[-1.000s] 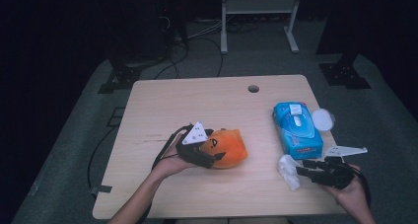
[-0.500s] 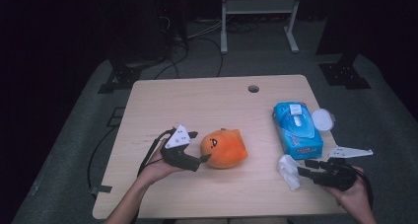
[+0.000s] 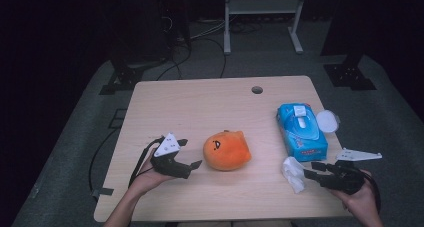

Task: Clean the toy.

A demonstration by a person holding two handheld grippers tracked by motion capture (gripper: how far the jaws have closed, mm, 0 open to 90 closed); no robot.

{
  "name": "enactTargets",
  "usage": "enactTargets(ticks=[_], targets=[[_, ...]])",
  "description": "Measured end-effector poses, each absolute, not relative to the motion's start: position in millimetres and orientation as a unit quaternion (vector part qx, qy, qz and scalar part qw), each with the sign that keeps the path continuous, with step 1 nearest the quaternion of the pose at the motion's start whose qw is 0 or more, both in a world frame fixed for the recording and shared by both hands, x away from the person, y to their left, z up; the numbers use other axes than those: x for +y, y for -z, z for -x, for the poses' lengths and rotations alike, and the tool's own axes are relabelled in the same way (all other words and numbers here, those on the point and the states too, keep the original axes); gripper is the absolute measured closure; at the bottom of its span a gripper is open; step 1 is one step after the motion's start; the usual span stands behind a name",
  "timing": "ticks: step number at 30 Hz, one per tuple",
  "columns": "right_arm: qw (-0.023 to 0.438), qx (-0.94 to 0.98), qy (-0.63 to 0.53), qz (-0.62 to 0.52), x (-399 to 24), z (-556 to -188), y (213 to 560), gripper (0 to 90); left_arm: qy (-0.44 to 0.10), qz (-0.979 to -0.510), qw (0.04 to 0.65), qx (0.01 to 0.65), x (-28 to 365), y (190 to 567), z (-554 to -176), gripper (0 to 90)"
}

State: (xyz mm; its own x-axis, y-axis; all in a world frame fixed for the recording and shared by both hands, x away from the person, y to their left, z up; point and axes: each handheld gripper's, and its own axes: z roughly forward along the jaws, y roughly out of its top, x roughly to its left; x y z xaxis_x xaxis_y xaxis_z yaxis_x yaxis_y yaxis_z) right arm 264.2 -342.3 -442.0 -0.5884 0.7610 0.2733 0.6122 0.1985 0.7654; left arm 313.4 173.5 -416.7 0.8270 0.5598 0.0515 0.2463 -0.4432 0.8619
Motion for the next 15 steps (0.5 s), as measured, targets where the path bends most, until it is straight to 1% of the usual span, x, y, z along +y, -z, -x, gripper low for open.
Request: enactTargets(ticks=[15], targets=[[0.081,0.767,-0.449,-0.450,-343.4,-263.5,445.3,42.7,-0.168,-0.827,0.460,0.276,197.5,435.6,-308.3,10.6]])
